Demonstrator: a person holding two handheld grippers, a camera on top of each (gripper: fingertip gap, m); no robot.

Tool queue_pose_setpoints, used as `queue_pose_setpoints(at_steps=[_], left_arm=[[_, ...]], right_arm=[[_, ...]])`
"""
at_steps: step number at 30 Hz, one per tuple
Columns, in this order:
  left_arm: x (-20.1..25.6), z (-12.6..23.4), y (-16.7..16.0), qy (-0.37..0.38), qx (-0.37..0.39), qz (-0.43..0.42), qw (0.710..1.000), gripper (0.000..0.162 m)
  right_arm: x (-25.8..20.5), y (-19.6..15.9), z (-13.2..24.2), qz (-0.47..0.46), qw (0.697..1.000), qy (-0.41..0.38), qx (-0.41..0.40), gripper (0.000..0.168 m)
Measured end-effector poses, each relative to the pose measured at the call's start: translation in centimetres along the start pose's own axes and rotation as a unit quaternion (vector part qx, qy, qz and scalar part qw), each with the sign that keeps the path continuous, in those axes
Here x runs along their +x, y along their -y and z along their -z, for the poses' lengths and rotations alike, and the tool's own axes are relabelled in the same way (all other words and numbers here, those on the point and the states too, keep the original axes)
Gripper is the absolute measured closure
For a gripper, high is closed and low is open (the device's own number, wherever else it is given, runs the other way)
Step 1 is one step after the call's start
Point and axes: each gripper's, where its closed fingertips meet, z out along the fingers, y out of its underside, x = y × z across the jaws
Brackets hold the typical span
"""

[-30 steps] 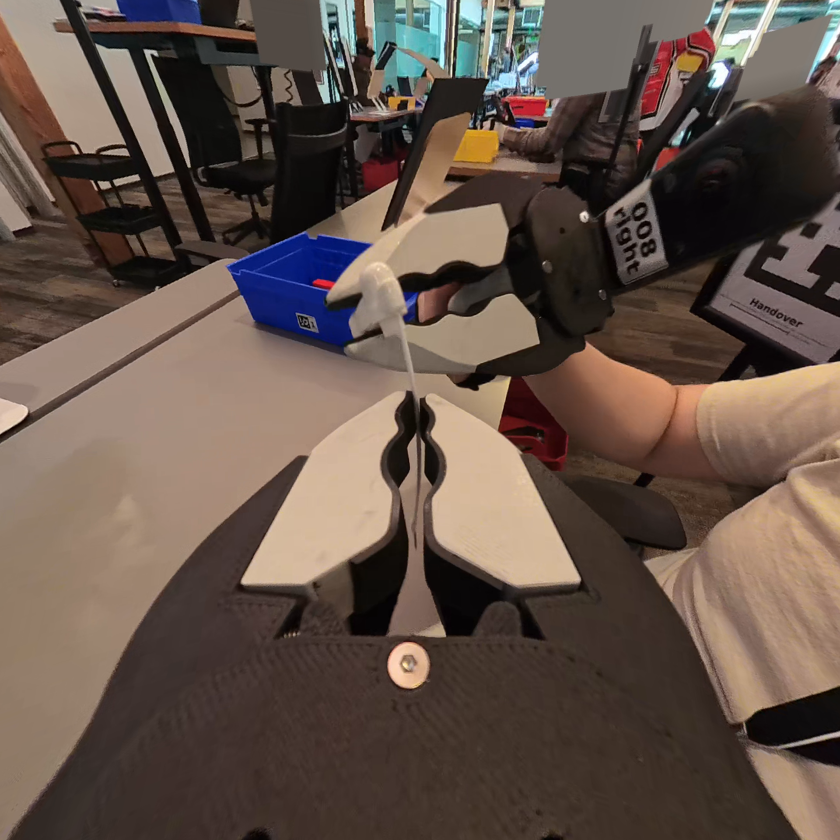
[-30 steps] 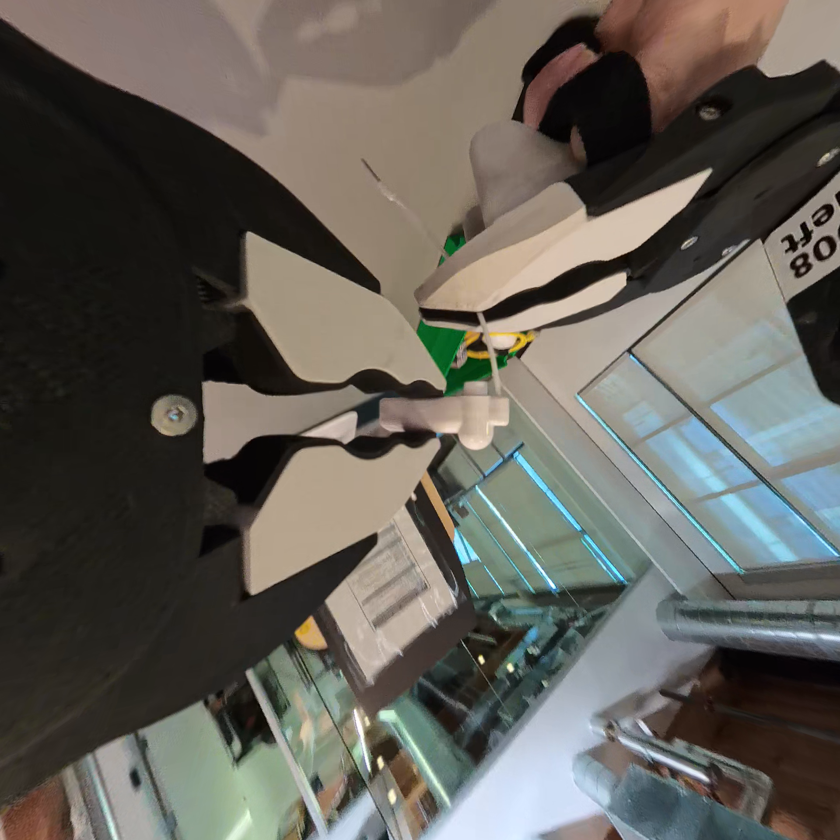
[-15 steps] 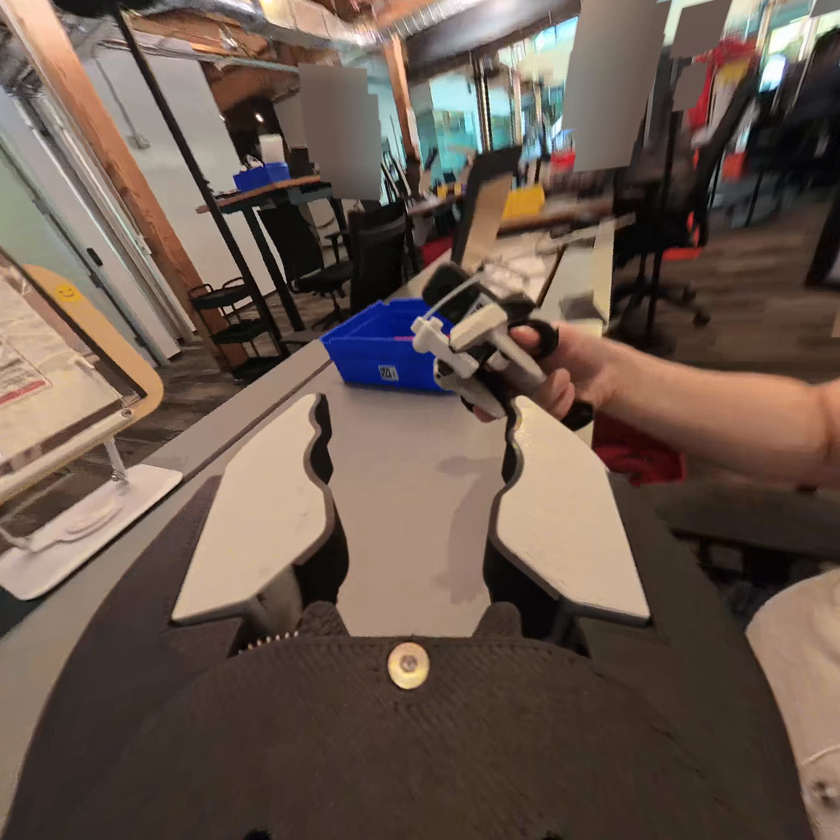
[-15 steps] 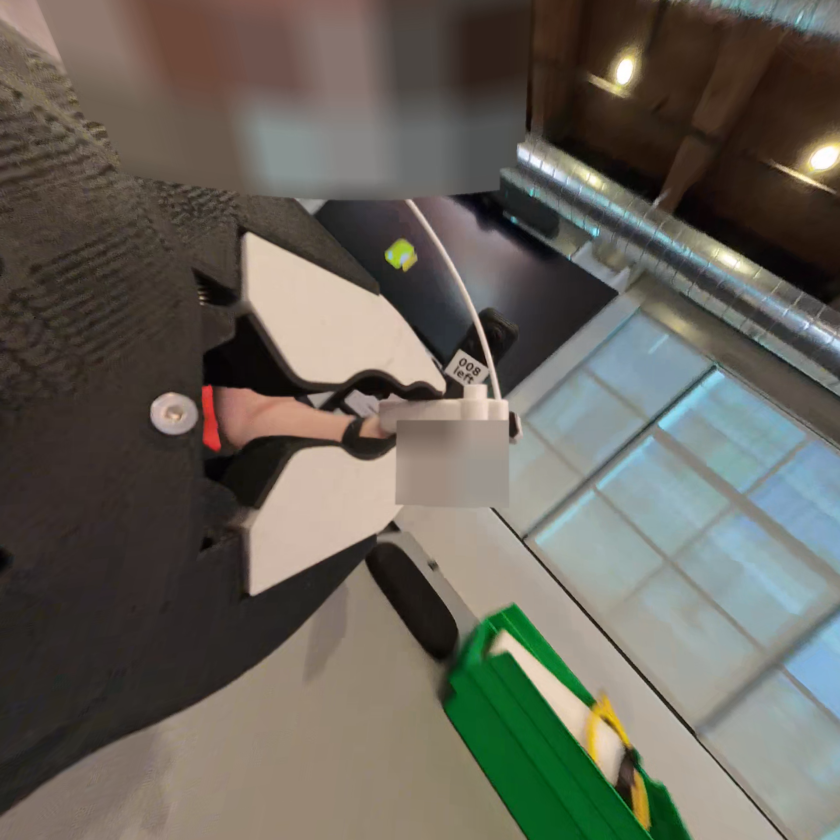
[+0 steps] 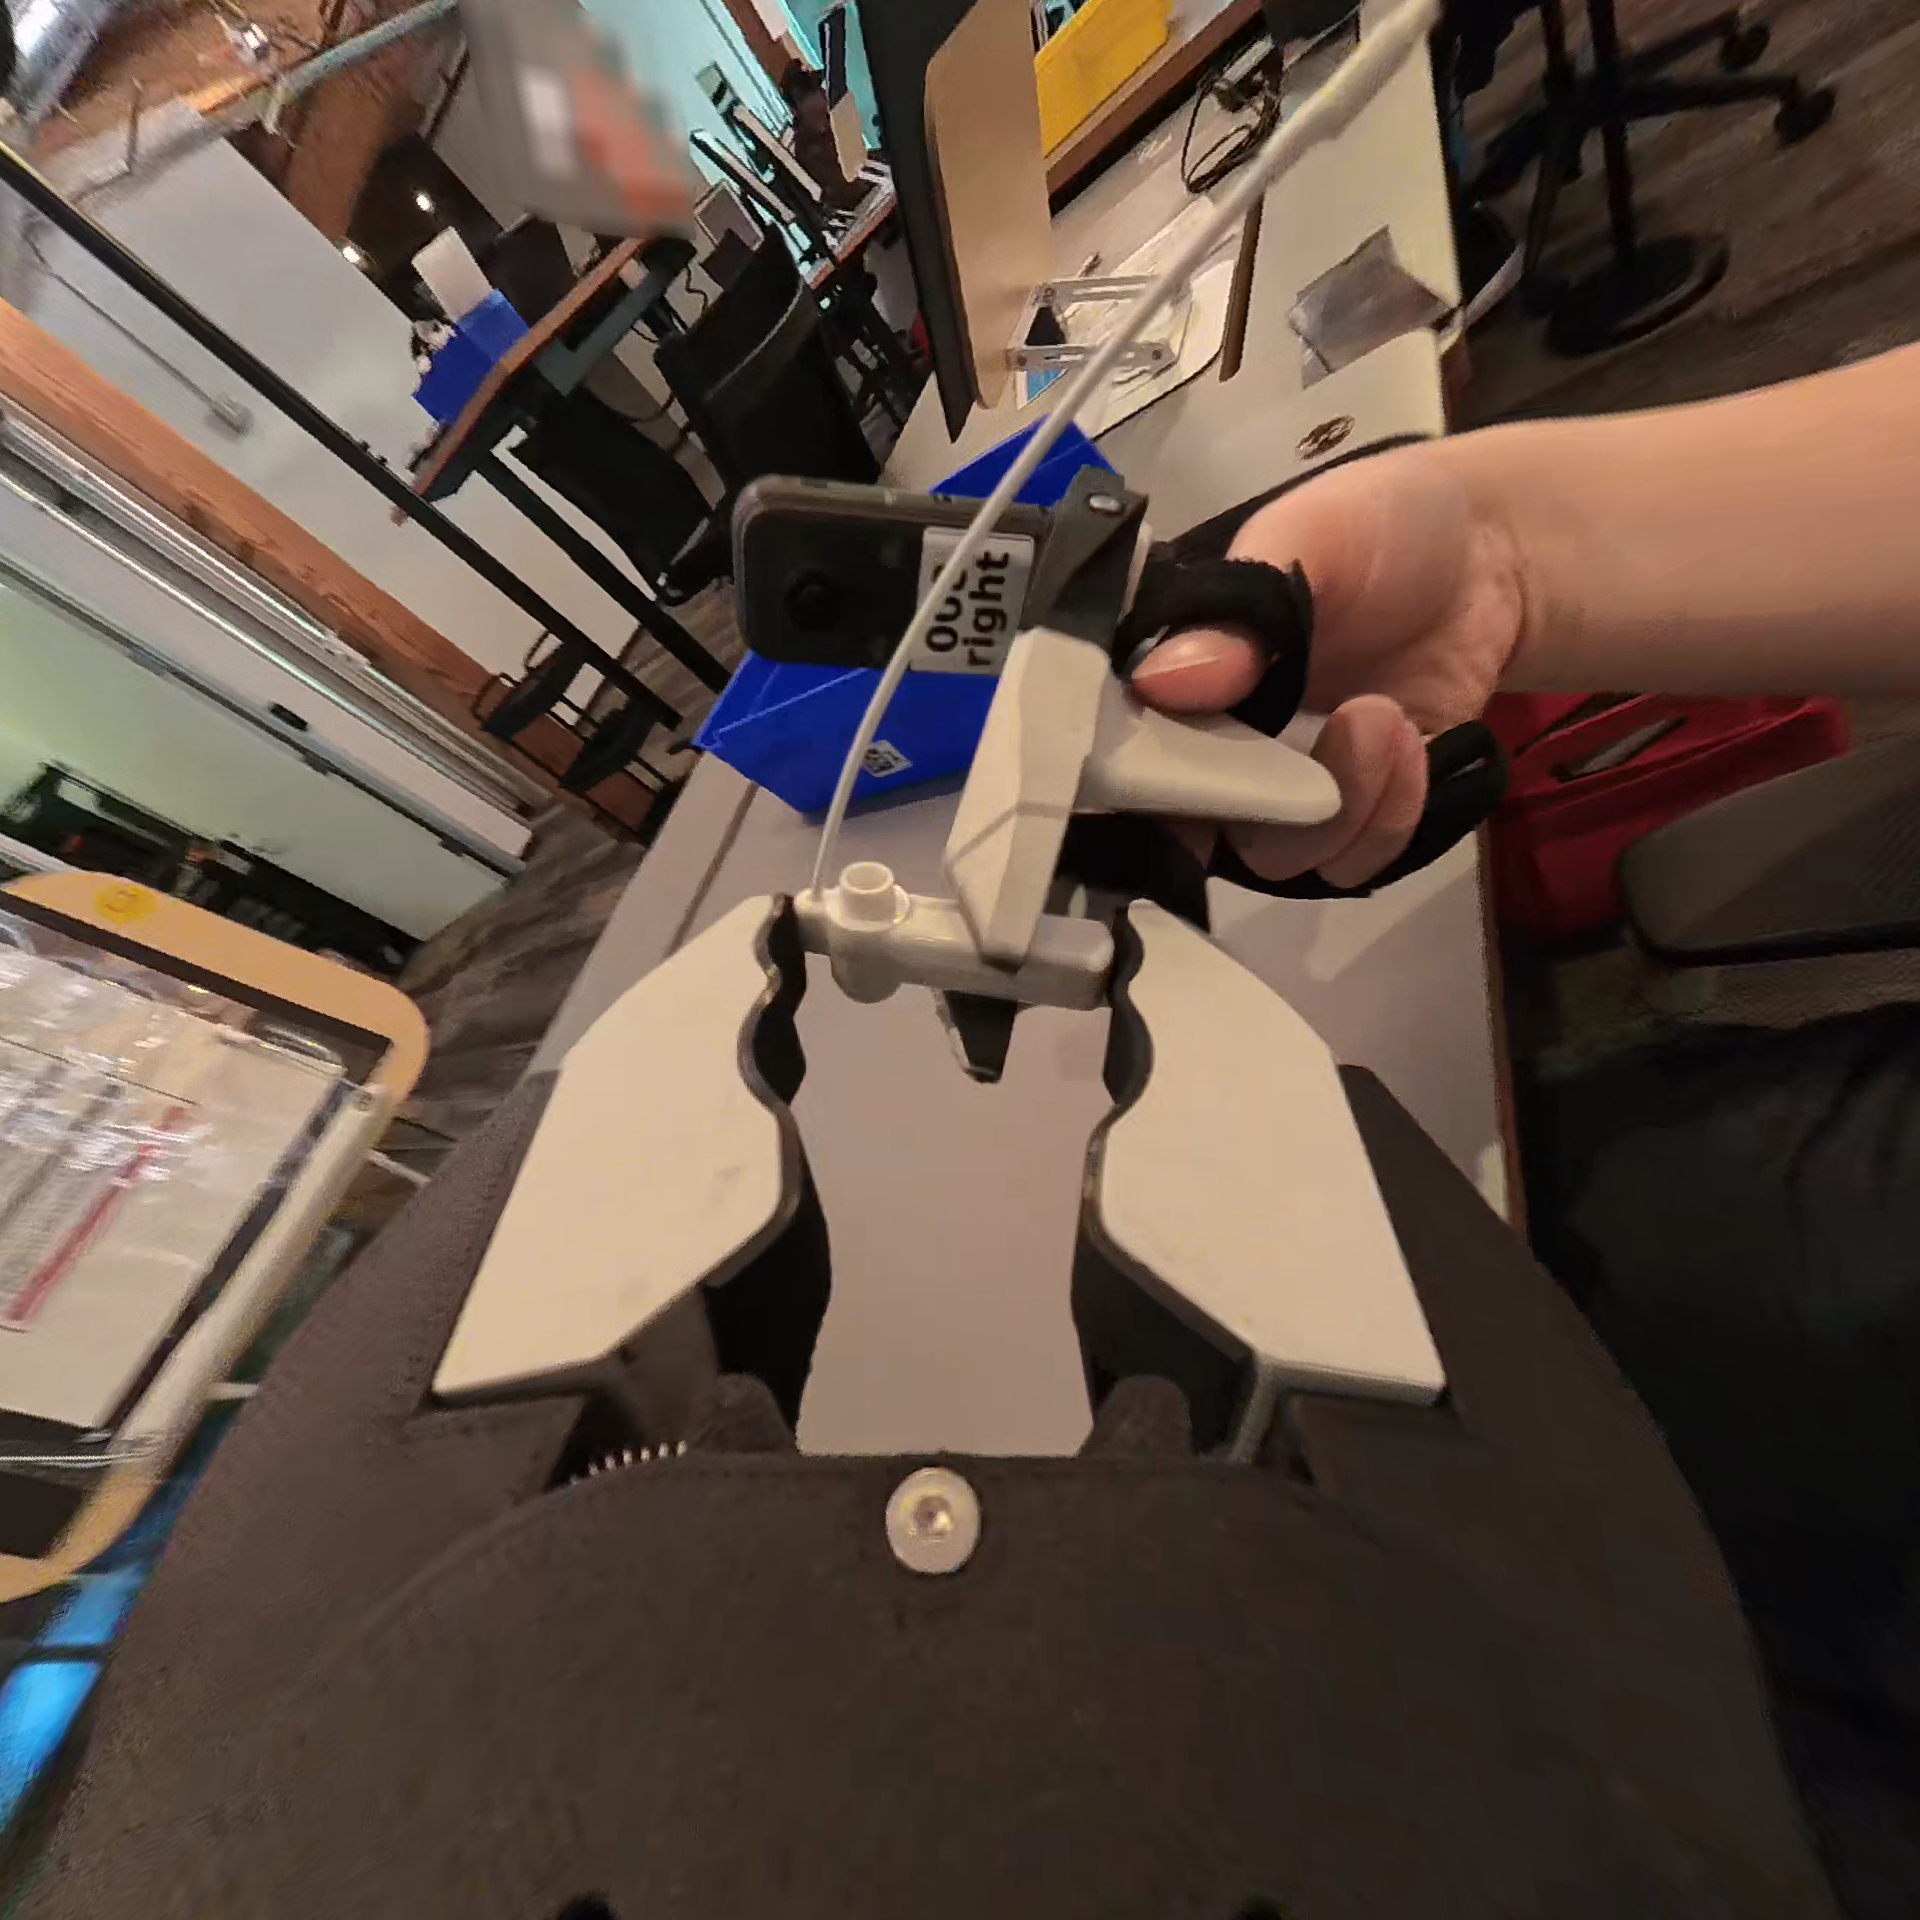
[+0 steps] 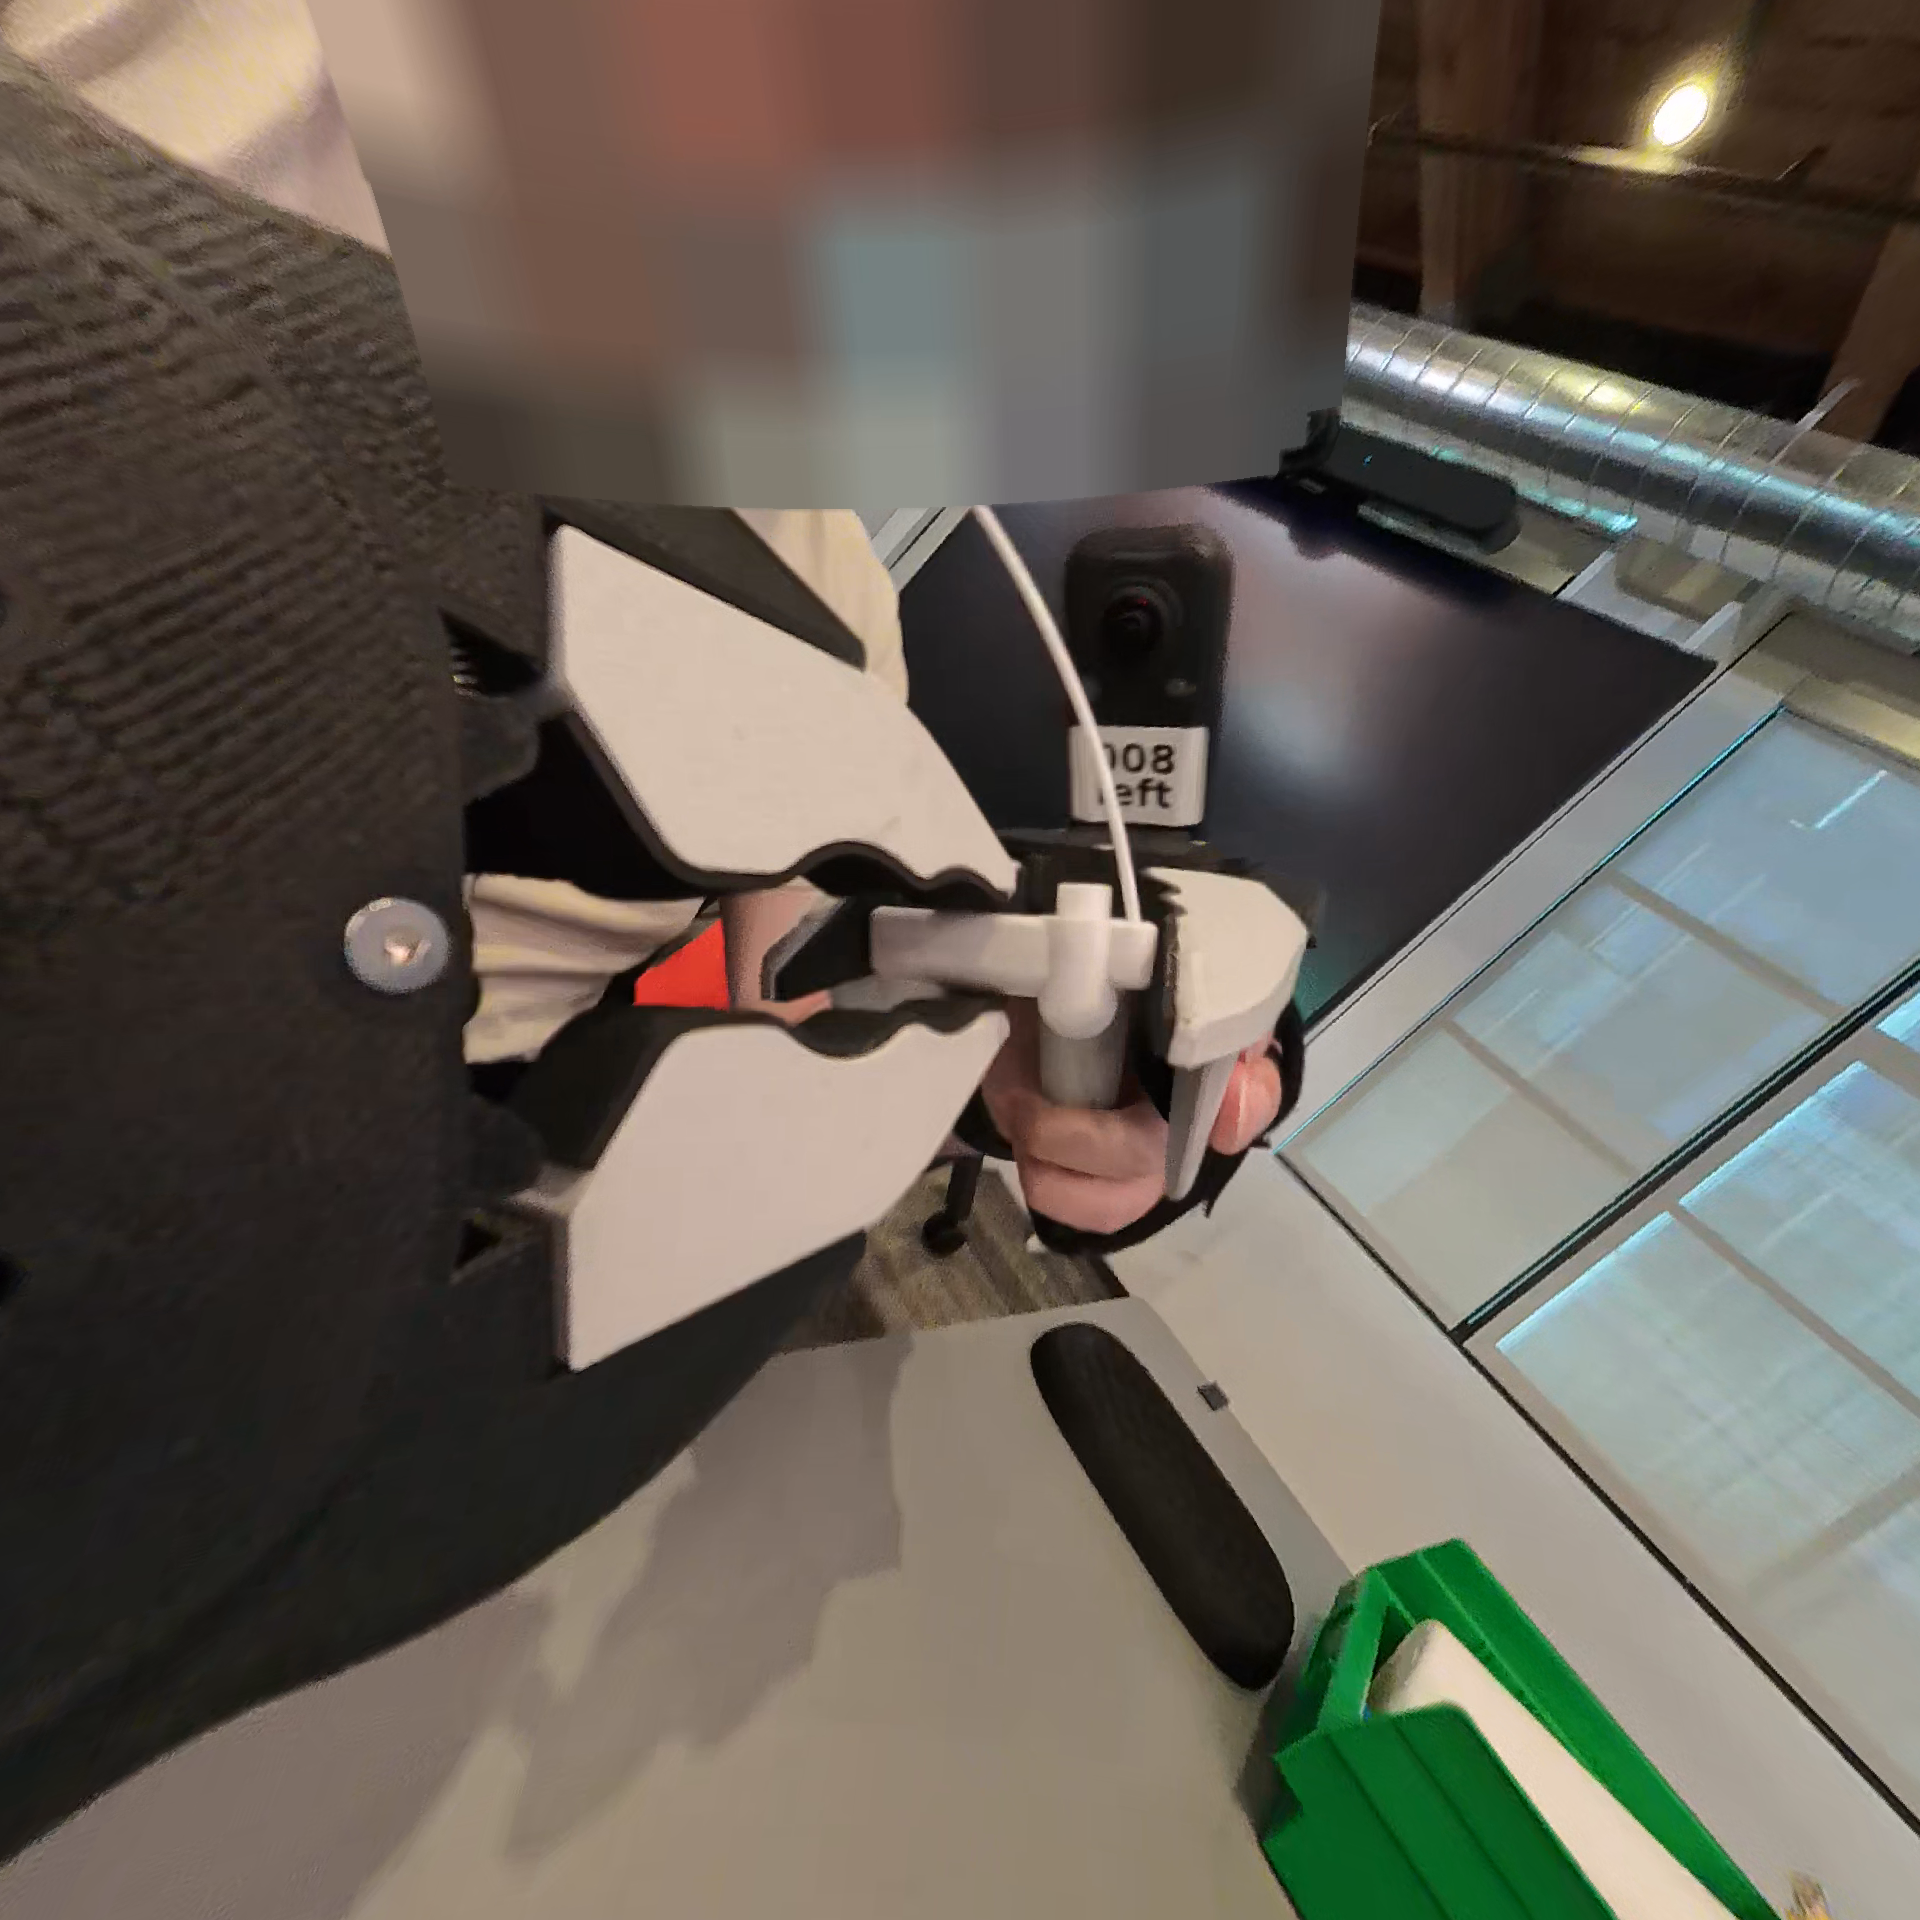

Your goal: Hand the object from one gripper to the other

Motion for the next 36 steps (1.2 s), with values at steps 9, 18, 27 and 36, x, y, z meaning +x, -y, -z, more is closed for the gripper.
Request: queue_pose_setpoints(at_steps=[9, 18, 27, 36], left_arm=[[-0.1, 2.8, 0.6, -0.181, 0.051, 0.411, 0.892, 0.106], [2.3, 2.3, 1.5, -0.271, 0.056, 0.488, 0.827, 0.106], [-8.7, 3.8, -8.3, 0.182, -0.155, 0.319, 0.917, 0.101], [-13.4, 8.1, -12.1, 0.407, -0.273, 0.214, 0.845, 0.095]], right_arm=[[-1.8, 2.6, 3.4, 0.578, 0.782, -0.233, 0.012, 0.133], [-1.5, 0.0, -1.0, 0.826, 0.476, -0.289, -0.091, 0.142], [2.6, 5.4, 8.2, 0.666, 0.592, -0.452, -0.046, 0.154], [1.6, 8.4, 19.3, 0.599, 0.519, -0.606, -0.066, 0.154]])
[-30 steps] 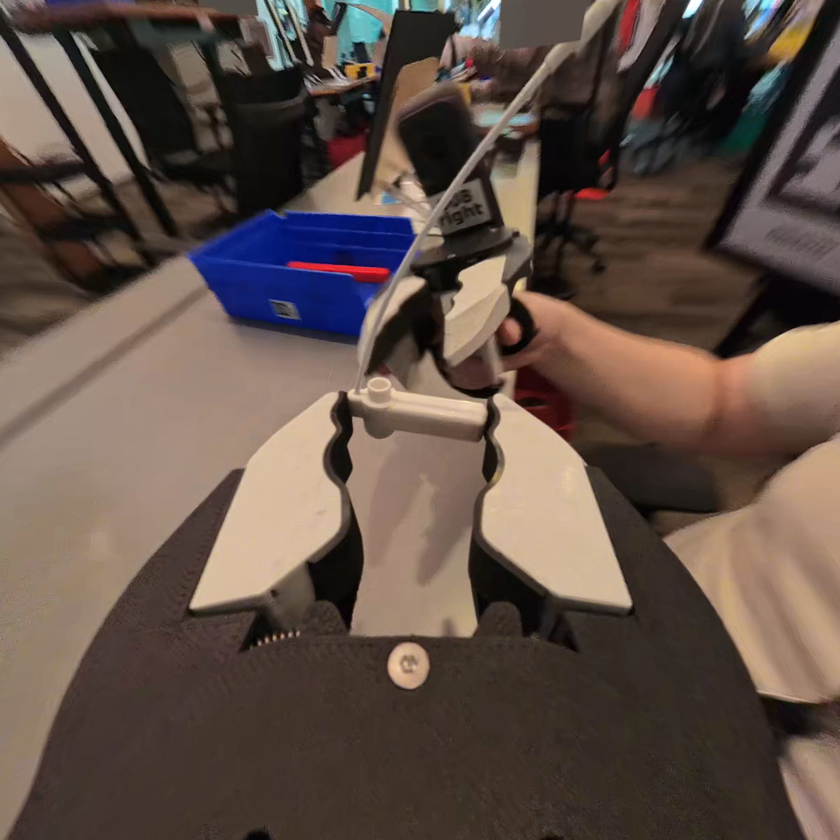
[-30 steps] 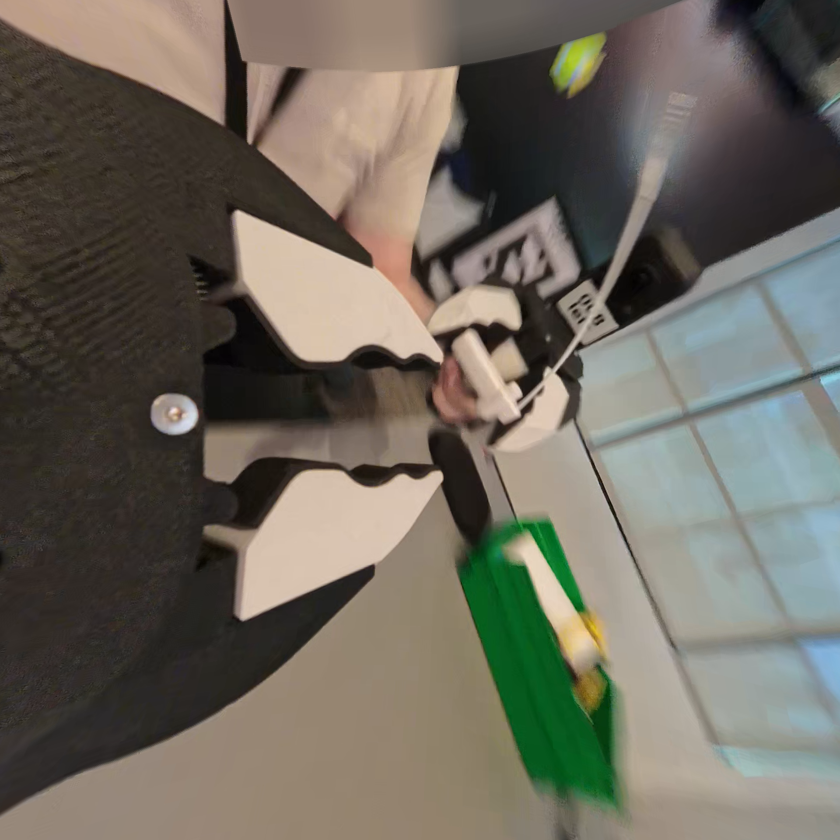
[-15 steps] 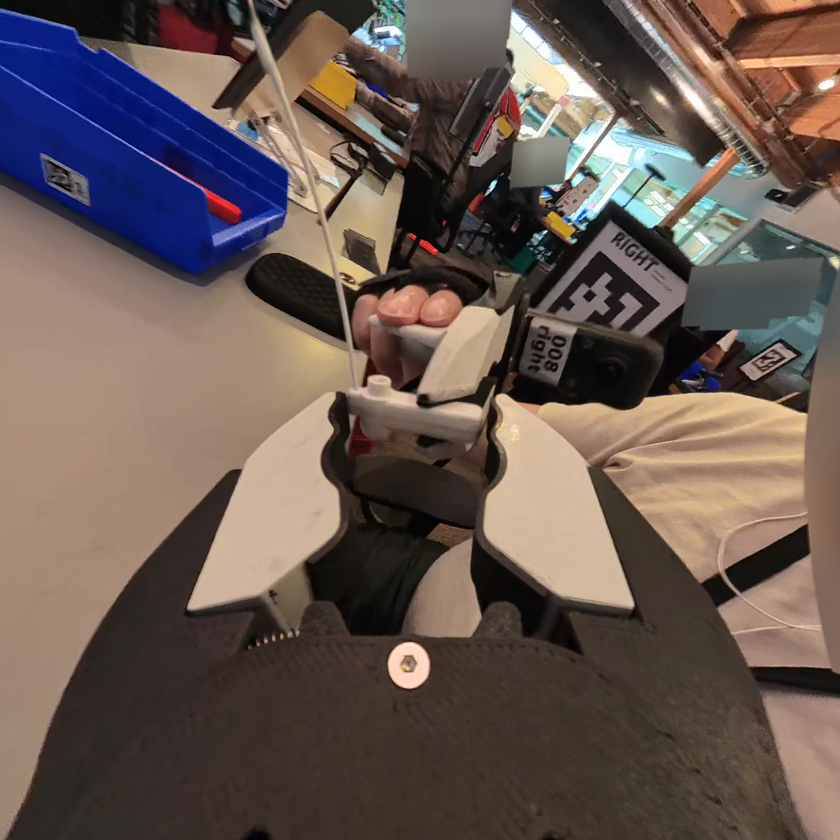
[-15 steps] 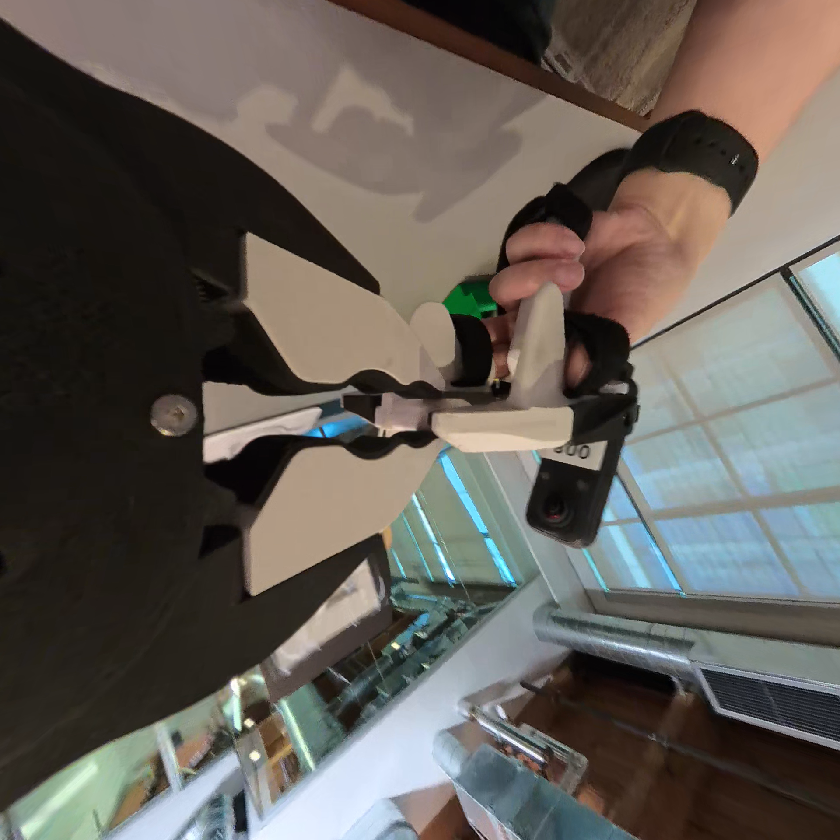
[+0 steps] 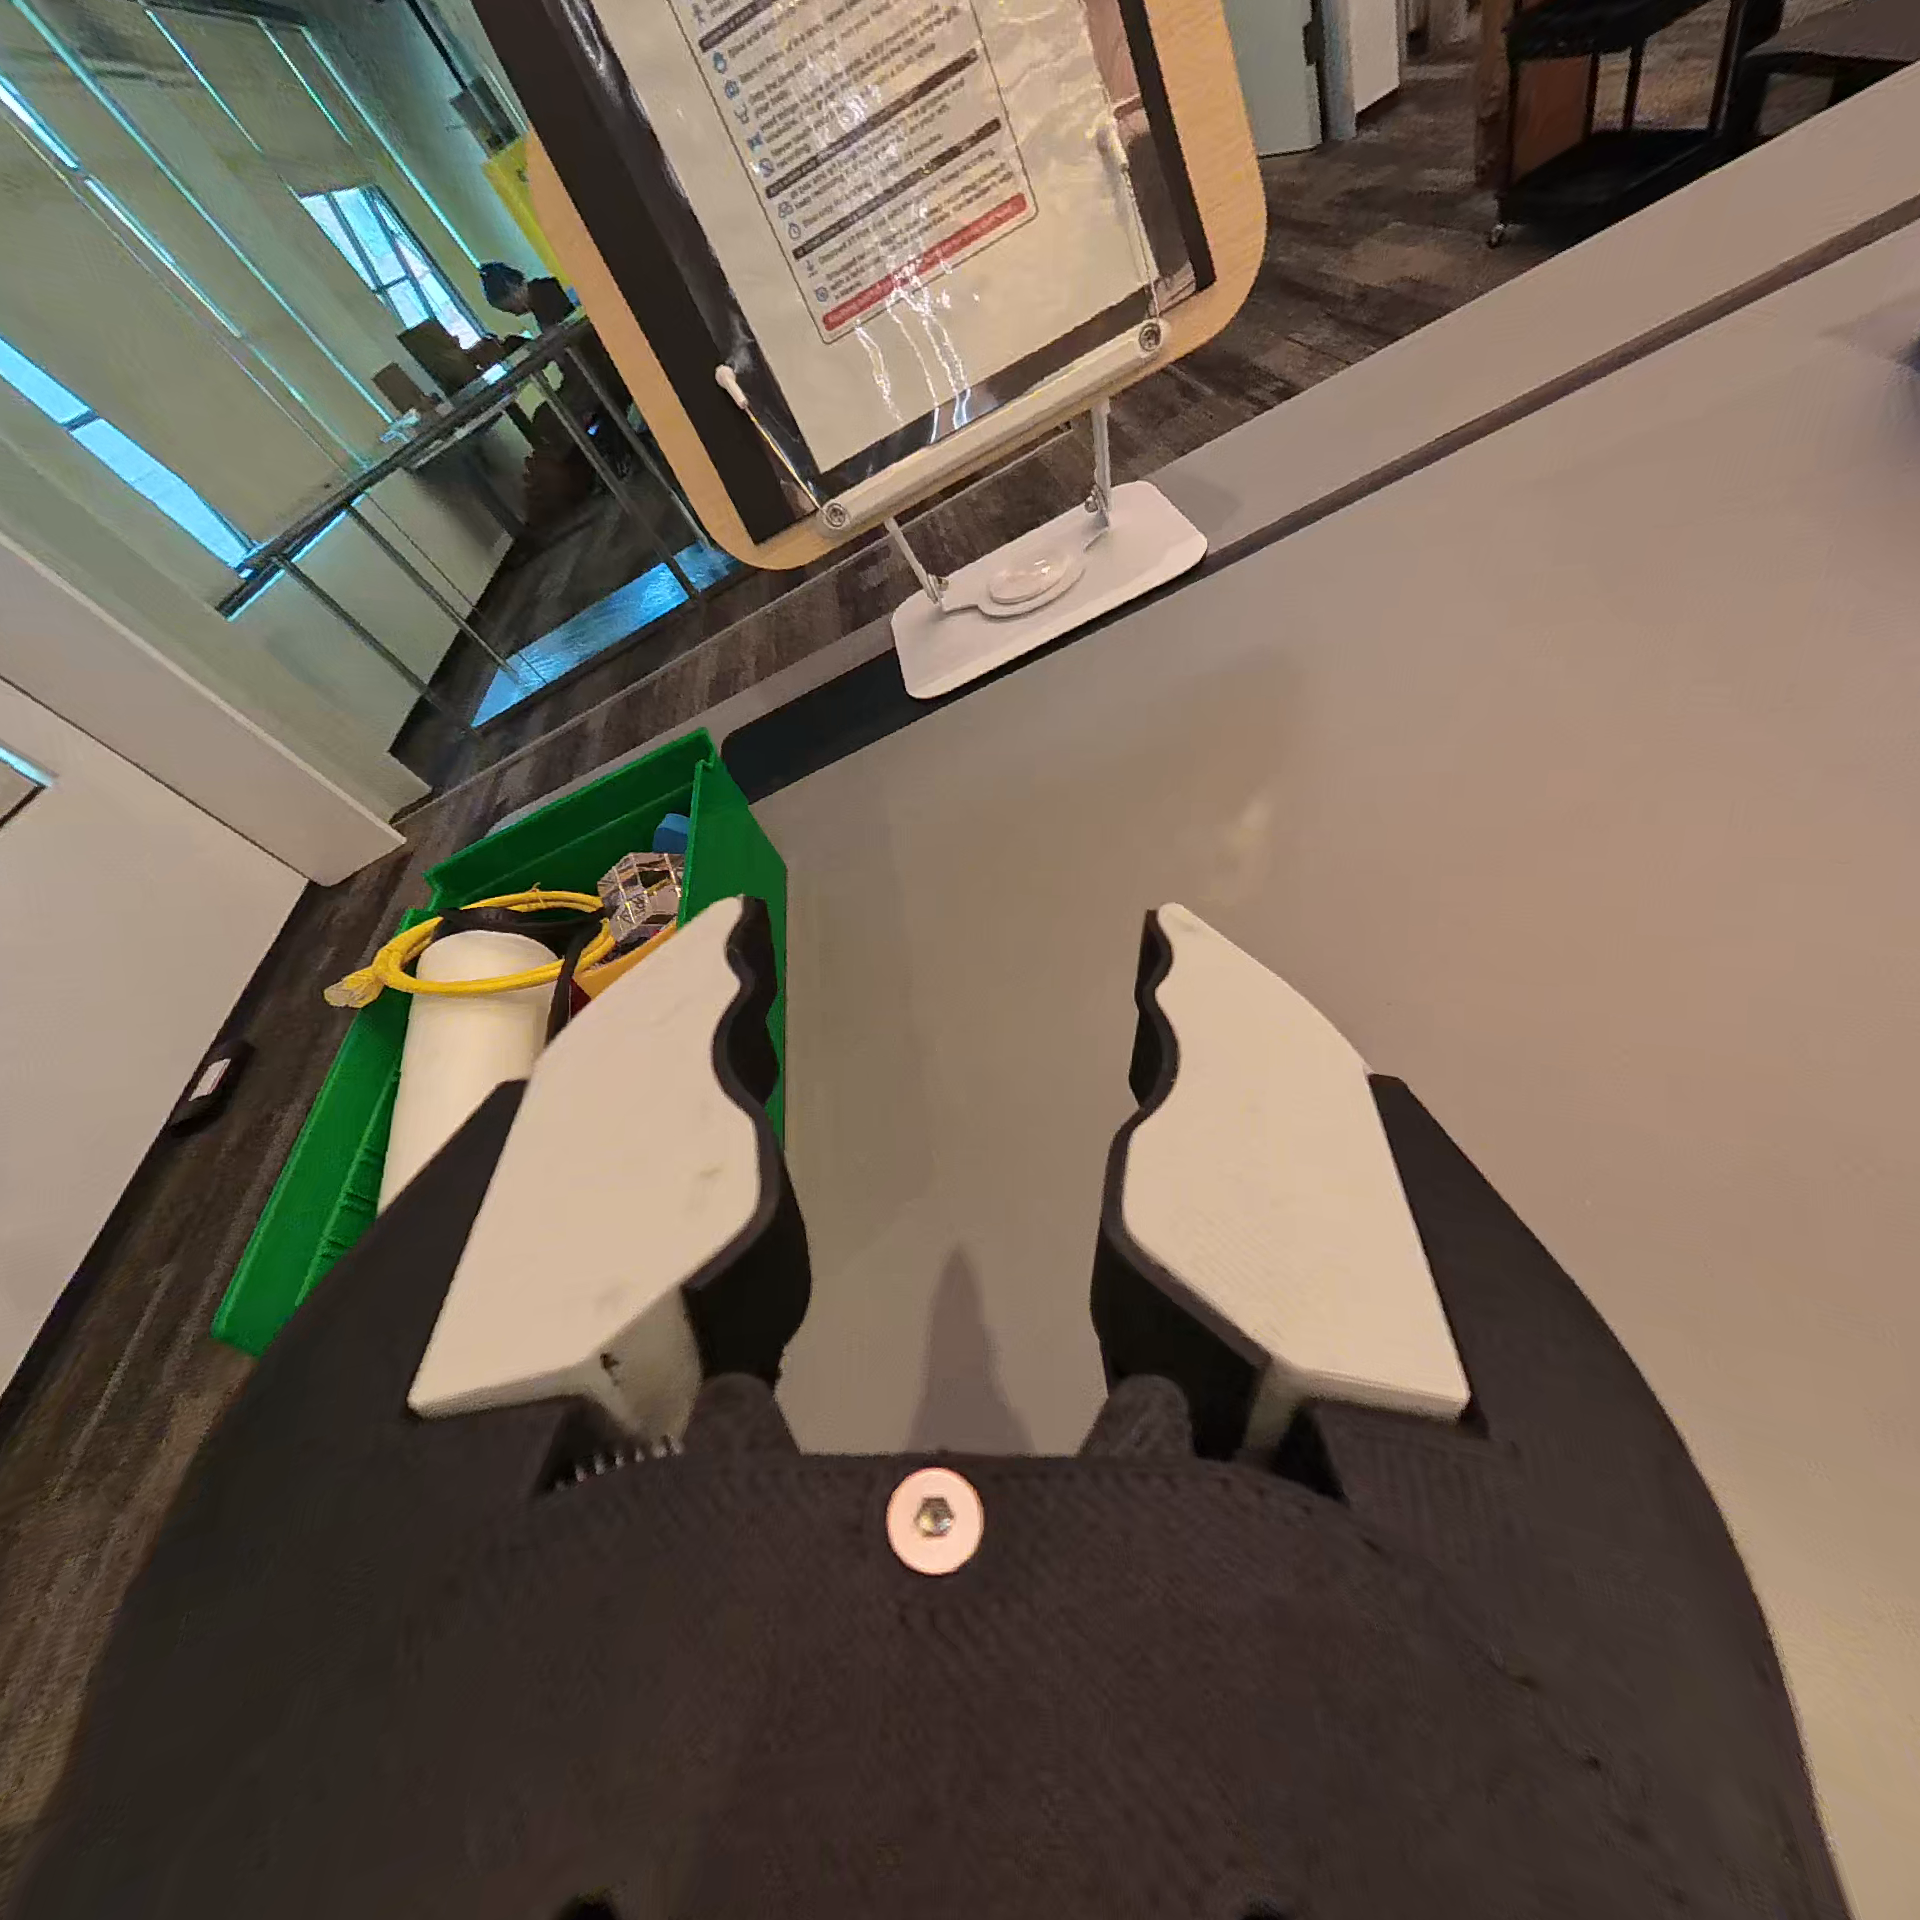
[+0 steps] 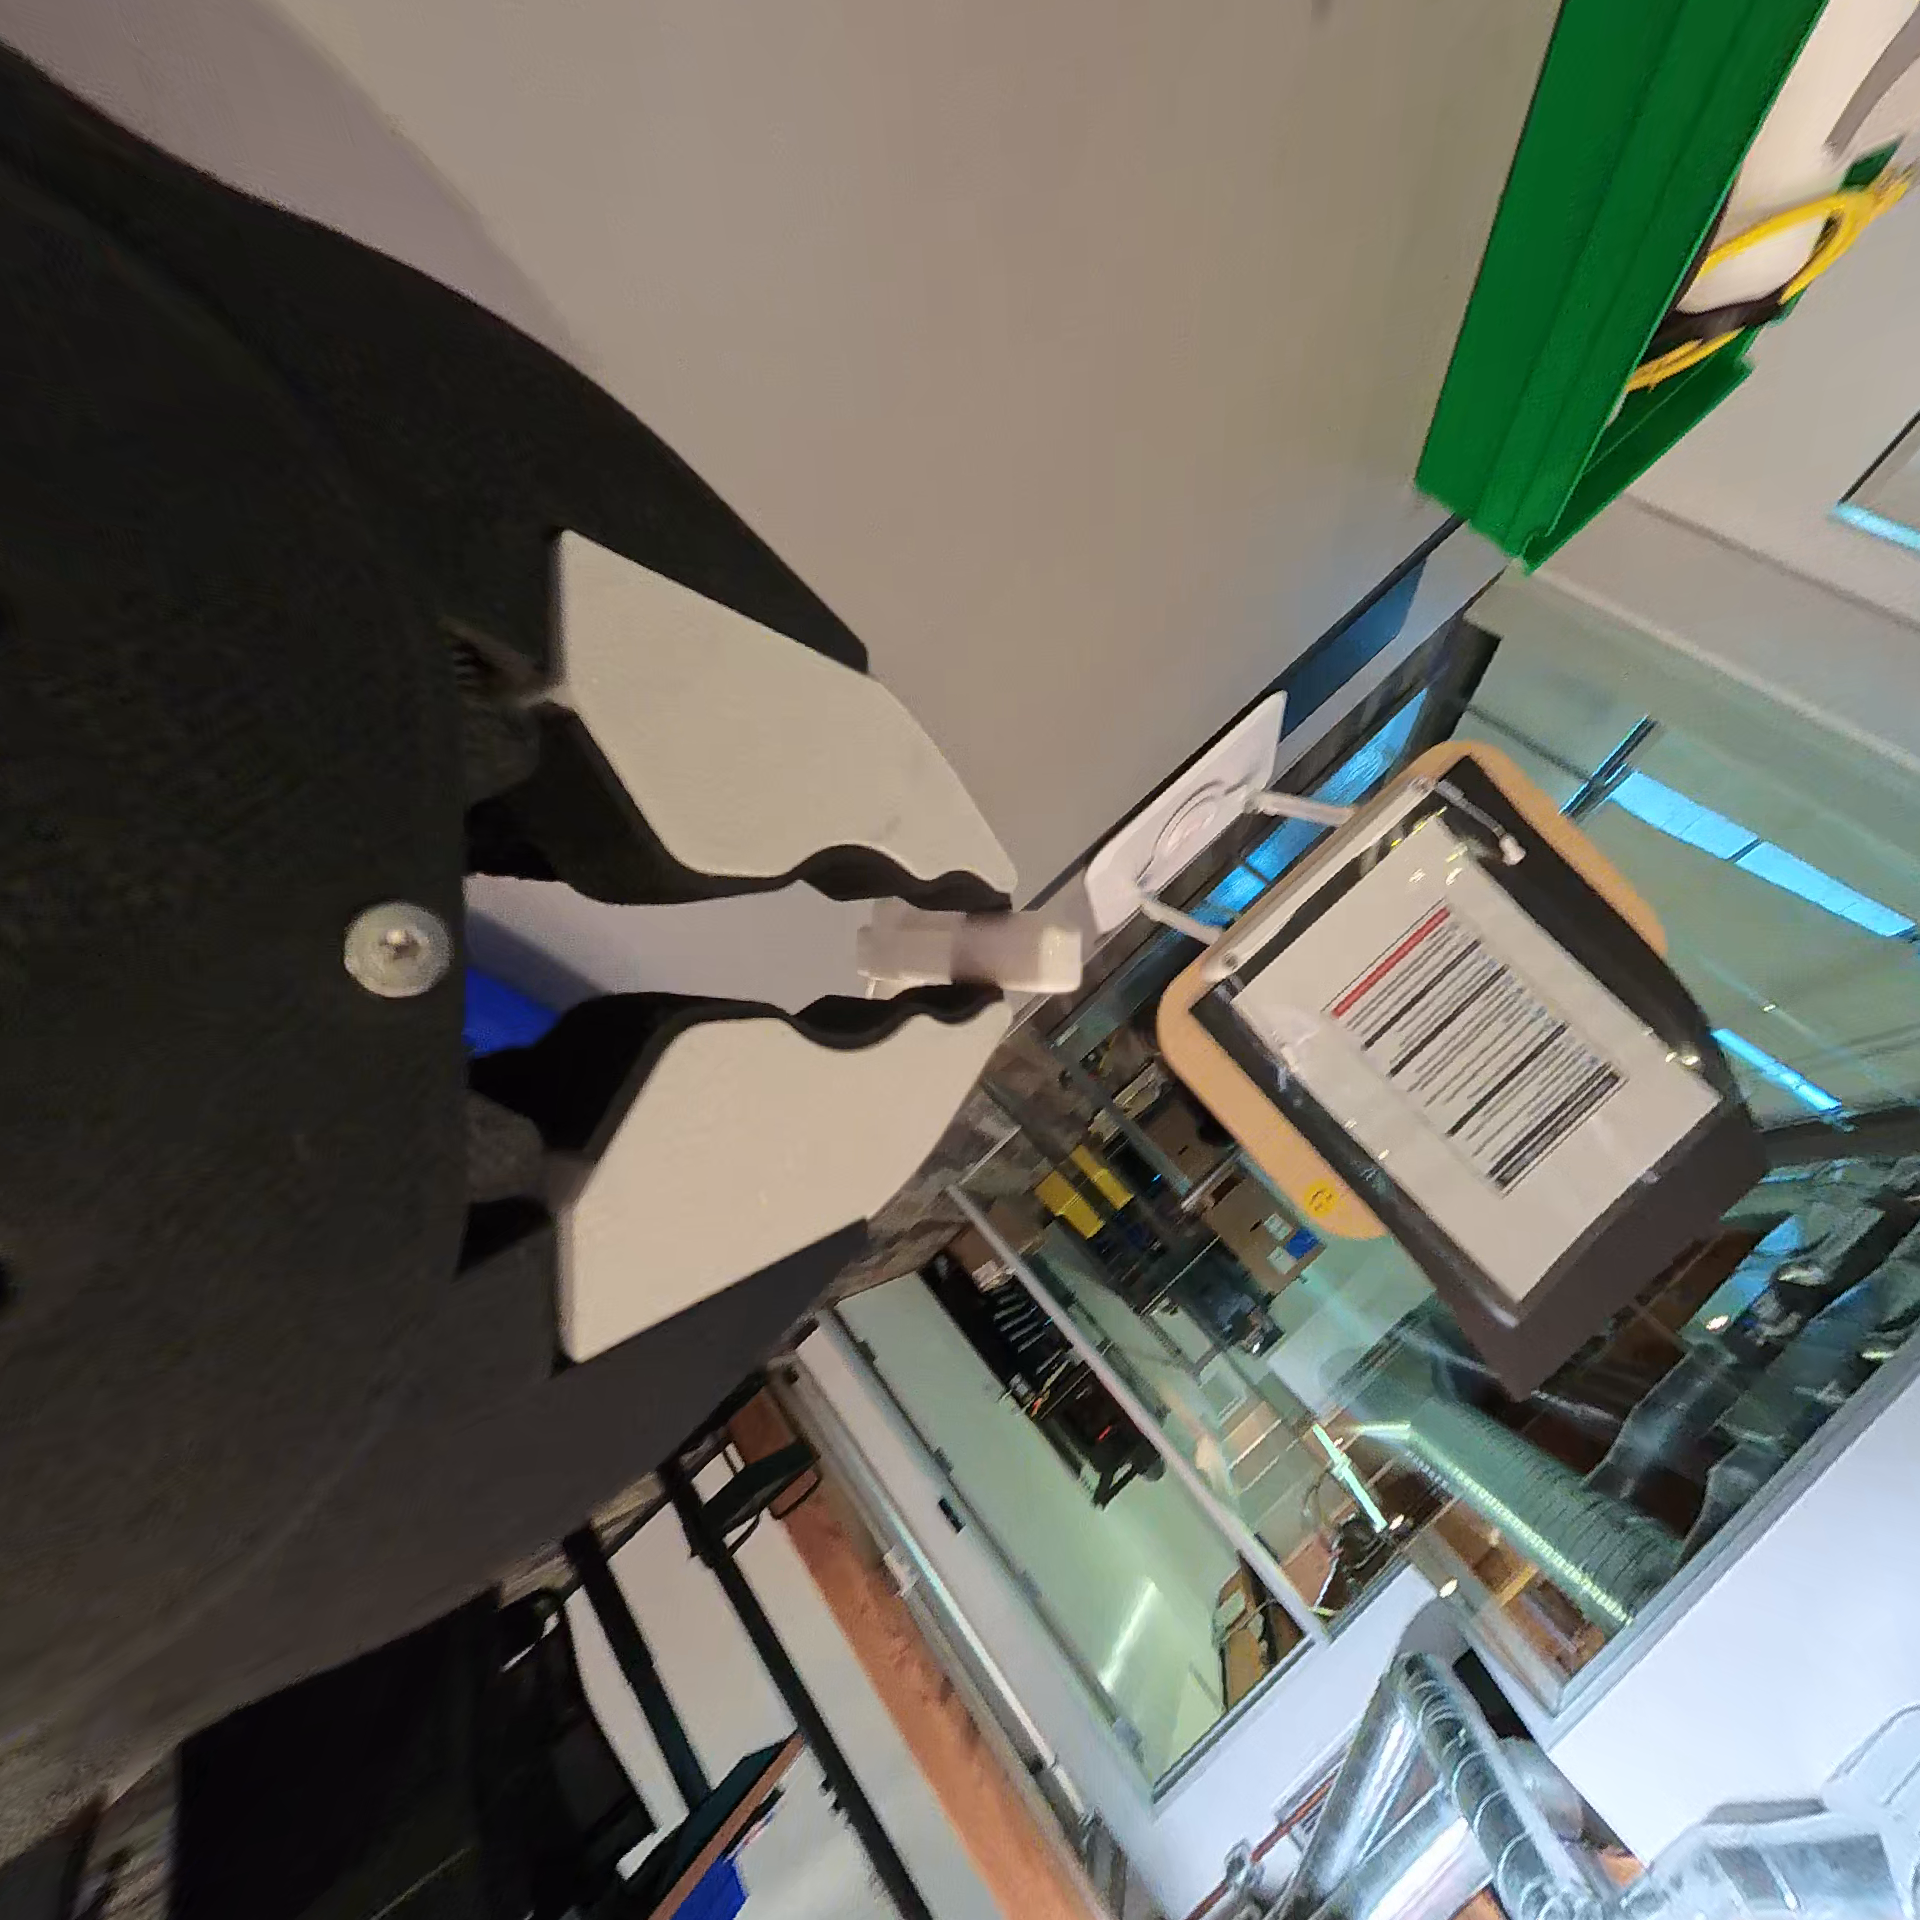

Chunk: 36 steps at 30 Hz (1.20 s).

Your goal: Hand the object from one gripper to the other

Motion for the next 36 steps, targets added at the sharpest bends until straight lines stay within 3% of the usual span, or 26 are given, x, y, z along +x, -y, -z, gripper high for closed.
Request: queue_pose_setpoints(at_steps=[9, 13, 17, 24, 30, 33, 36], left_arm=[[-0.4, 0.0, -0.1, 0.027, 0.001, -0.023, 0.999, 0.095], [0.2, -0.4, -1.2, 0.007, -0.018, -0.017, 1.0, 0.095], [1.0, -0.4, -3.2, -0.022, -0.035, -0.001, 0.999, 0.095], [0.8, -0.4, -6.8, -0.045, -0.077, 0.021, 0.996, 0.096], [-3.5, 1.3, -8.7, -0.047, -0.086, 0.079, 0.992, 0.091], [-9.3, 3.0, -10.4, -0.027, -0.081, 0.144, 0.986, 0.089], [-14.9, 3.6, -12.3, -0.03, -0.086, 0.161, 0.983, 0.108]], right_arm=[[6.7, -5.1, 2.9, 0.008, 0.994, -0.049, -0.1, 0.154], [10.0, -9.1, 2.6, -0.053, 0.982, 0.0, -0.179, 0.154], [11.2, -15.2, 1.5, -0.154, 0.939, 0.098, -0.291, 0.154], [11.5, -25.5, -1.2, -0.218, 0.862, 0.128, -0.44, 0.153], [8.4, -31.1, -2.7, -0.273, 0.796, 0.157, -0.517, 0.151], [8.5, -30.9, -3.4, -0.271, 0.814, 0.147, -0.492, 0.132], [10.8, -28.4, -3.7, -0.238, 0.86, 0.096, -0.442, 0.125]])
